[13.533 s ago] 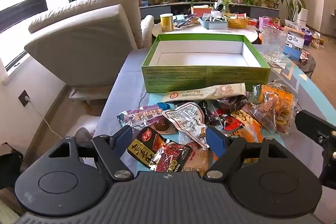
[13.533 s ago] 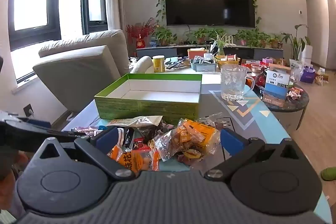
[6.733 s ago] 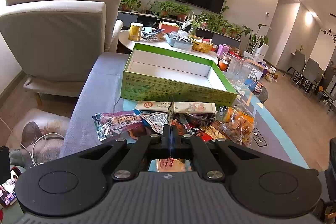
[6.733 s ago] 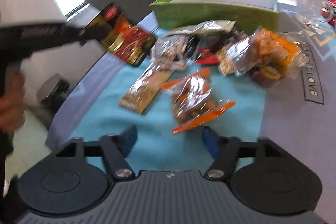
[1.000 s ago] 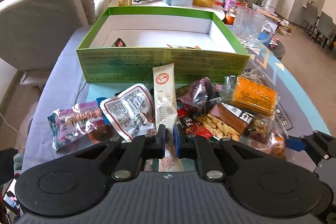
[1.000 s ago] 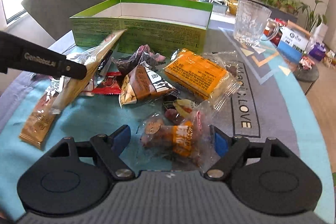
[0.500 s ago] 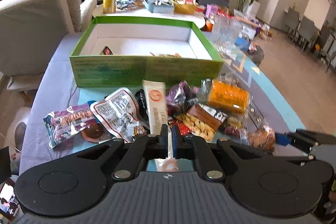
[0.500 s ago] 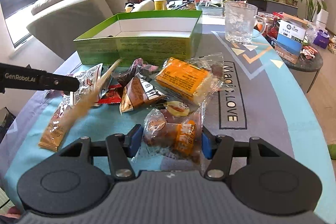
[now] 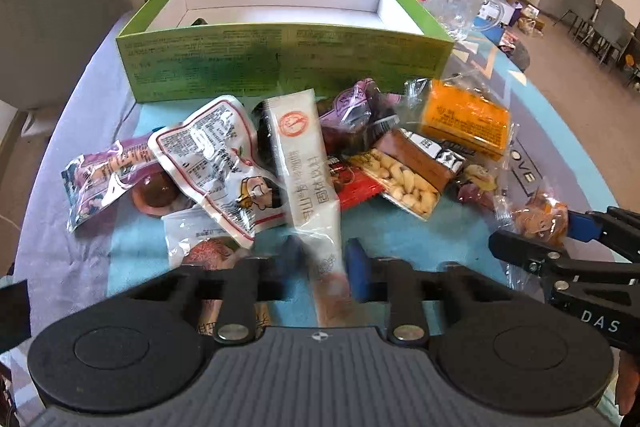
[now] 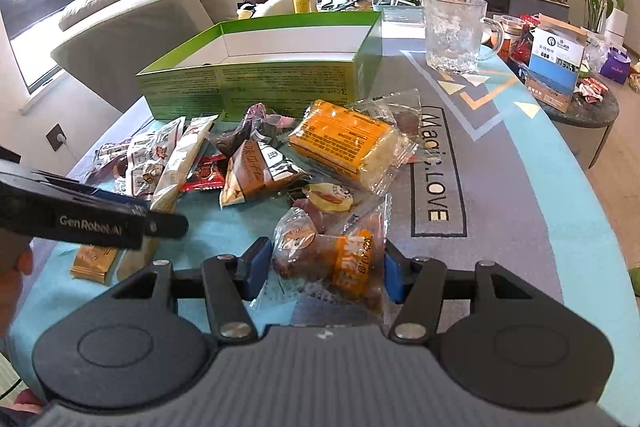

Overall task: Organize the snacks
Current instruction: 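Grasp a brown-orange snack bag with the right tool while the left grasps a white stick packet, then carry both snacks into the green box and open both tools to release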

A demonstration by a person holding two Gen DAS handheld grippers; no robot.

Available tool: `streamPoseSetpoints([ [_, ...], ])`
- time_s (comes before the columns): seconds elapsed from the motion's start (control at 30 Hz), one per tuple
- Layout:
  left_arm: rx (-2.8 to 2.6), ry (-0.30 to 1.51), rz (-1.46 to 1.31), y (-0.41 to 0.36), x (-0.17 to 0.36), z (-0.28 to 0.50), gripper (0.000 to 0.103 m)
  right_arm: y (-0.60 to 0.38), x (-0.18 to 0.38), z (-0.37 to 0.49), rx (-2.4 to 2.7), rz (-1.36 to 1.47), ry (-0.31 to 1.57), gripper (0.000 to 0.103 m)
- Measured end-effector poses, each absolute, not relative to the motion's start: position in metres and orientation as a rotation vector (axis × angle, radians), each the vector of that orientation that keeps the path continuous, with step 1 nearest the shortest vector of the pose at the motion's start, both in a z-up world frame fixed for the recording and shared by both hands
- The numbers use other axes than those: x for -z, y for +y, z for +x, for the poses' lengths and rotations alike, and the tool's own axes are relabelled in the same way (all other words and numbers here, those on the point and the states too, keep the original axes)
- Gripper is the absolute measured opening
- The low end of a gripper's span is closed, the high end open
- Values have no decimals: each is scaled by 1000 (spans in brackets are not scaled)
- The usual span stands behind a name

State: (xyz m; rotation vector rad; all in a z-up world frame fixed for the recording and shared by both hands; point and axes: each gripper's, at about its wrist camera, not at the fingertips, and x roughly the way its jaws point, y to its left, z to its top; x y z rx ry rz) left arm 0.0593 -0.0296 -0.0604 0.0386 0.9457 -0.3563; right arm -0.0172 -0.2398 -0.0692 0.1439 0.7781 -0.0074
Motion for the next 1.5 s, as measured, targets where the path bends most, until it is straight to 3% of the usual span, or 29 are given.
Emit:
streamPoseSetpoints([
  [0.07, 367, 925, 8, -26, 55, 56, 16, -241, 69, -17, 9, 149, 773, 54],
  [0.37, 392, 766, 16, -25, 11, 44, 16, -250, 38, -16, 17, 184, 670, 54],
  [1.5, 338, 643, -101, 4, -20, 125, 16, -238, -21, 65, -38, 219, 530, 54],
])
